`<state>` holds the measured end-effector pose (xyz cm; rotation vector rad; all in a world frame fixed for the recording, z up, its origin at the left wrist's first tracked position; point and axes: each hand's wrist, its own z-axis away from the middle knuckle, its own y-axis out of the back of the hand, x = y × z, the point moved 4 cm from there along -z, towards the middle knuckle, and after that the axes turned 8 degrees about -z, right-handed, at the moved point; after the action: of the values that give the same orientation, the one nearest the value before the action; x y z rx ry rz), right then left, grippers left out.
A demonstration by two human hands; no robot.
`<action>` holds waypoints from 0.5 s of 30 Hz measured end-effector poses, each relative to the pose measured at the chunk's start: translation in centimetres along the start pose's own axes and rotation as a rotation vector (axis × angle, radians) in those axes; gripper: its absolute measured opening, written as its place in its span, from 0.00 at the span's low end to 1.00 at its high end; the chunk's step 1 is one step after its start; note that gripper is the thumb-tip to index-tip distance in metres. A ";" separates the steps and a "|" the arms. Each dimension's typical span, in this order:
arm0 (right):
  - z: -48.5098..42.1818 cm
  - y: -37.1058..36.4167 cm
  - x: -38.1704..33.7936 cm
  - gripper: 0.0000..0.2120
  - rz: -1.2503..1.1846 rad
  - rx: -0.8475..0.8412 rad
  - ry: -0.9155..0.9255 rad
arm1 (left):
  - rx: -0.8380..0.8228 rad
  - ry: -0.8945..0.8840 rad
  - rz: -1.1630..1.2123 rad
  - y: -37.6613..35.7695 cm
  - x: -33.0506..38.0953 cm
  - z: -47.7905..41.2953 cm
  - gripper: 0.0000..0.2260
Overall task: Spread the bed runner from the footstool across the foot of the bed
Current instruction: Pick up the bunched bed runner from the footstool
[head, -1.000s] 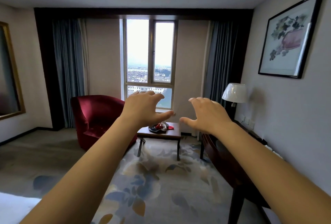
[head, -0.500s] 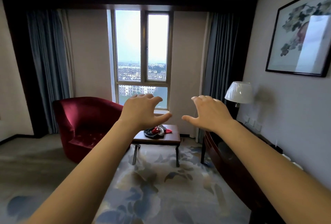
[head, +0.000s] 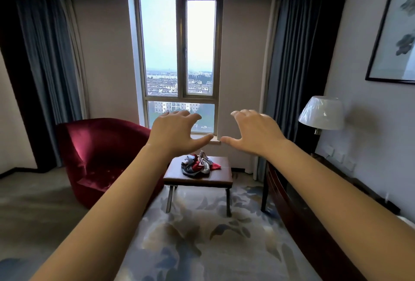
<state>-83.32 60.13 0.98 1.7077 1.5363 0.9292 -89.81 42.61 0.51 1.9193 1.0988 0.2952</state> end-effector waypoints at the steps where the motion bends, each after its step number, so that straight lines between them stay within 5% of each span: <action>1: -1.3 -0.9 0.7 0.40 -0.011 0.004 0.004 | 0.005 0.003 0.002 -0.9 -0.2 -1.5 0.30; 15: -16.9 -14.6 9.1 0.38 -0.124 -0.037 0.016 | -0.023 0.070 -0.023 -15.7 -3.9 -16.6 0.33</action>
<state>-104.76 70.83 -1.49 1.5643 1.6062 0.9042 -110.66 52.52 -1.29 1.8875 1.1572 0.3631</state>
